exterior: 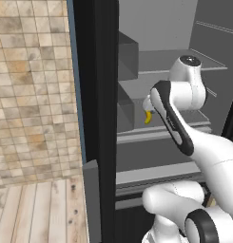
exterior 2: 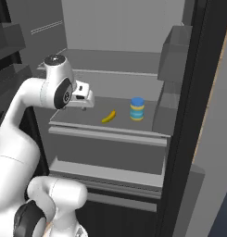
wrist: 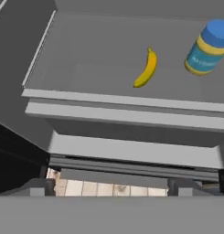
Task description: Move the banana and mayonnaise from the second highest shelf to the top shelf to make space. Then, place the pitcher from the counter on the cleared second highest shelf.
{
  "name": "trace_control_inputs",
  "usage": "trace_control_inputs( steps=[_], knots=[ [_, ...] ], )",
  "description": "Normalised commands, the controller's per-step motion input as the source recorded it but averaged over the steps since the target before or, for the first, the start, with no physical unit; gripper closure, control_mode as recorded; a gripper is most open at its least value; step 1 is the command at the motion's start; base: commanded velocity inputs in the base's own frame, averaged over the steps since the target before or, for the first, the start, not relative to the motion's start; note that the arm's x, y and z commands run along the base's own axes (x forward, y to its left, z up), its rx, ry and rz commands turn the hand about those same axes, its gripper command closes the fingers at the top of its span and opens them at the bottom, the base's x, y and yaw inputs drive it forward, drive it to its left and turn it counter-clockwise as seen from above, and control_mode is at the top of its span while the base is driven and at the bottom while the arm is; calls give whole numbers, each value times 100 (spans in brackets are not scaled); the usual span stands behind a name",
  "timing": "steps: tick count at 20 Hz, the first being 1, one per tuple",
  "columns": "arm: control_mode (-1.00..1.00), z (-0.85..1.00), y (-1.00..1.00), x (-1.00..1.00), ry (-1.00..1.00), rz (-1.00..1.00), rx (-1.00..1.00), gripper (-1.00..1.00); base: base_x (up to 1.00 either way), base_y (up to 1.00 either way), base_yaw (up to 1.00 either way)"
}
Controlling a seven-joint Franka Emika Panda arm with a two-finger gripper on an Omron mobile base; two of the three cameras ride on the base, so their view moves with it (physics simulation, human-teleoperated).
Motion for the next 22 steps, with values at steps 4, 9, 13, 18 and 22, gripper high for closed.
trace_control_inputs(
  steps=[4, 9, 13, 18, 22],
  knots=[
    [-100, -29, -26, -15, -25, -6, 0, -100, 0, 0, 0],
    [-100, -2, -42, -12, -3, -14, 0, -100, 0, 0, 0],
    [-100, -9, -50, 2, -5, -19, 0, -100, 0, 0, 0],
    [-100, -1, -52, 12, -1, -17, 0, -100, 0, 0, 0],
    [-100, 0, -63, 16, 0, -9, 0, -100, 0, 0, 0]
  ],
)
